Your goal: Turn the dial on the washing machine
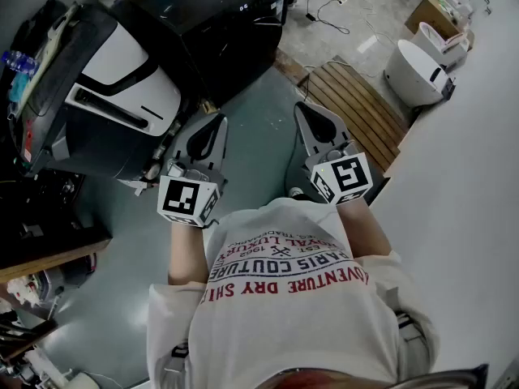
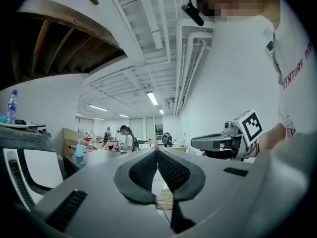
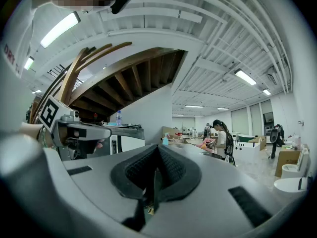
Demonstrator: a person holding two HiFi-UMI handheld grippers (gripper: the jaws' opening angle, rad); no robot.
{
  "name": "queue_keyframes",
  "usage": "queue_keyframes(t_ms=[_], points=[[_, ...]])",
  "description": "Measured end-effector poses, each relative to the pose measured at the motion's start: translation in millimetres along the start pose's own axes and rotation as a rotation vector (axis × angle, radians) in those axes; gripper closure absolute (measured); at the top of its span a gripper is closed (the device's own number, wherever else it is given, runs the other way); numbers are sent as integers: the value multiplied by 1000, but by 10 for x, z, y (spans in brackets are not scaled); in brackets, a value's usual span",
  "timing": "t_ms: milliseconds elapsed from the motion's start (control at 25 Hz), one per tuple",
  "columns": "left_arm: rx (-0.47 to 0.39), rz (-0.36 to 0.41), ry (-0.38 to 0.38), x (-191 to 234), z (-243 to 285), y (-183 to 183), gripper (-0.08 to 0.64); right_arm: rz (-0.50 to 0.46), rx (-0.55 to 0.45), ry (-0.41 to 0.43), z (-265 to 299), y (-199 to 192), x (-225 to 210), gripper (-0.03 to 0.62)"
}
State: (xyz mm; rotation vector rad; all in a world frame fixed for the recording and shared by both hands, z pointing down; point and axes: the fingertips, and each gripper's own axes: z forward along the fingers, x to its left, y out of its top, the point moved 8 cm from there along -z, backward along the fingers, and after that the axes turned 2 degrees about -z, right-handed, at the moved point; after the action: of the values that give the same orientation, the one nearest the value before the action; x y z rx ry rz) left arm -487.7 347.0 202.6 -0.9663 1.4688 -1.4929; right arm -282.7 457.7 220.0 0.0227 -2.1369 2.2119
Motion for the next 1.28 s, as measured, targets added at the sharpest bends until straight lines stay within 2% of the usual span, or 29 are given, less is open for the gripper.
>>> queue_keyframes(t_ms=[520,680,760,840,880,920,960,1280], points=[[-9,-18,-14,118,32,-47,543,11,32,-3,107,-13,44,563],[-2,-31,-16,163,59,-98,543,27,36,31,143,-75,49,563],[8,-32,-19,171,109,-126,543,0,37,23,147,-97,-2,560],[17,-30,-15,195,181,-149,543,-44,23,-6,177,-97,-116,553],[20,-30,-11,214,223,-161,543,-57,9,-10,207,-95,-190,522],[23,-31,-6,232,273,-175,543,-61,-6,-5,245,-97,-272,453],[26,-32,-1,247,334,-190,543,-58,-18,3,285,-104,-360,417],[52,-18,93,233,1266,-215,543,-38,-31,66,826,-234,-1455,390]])
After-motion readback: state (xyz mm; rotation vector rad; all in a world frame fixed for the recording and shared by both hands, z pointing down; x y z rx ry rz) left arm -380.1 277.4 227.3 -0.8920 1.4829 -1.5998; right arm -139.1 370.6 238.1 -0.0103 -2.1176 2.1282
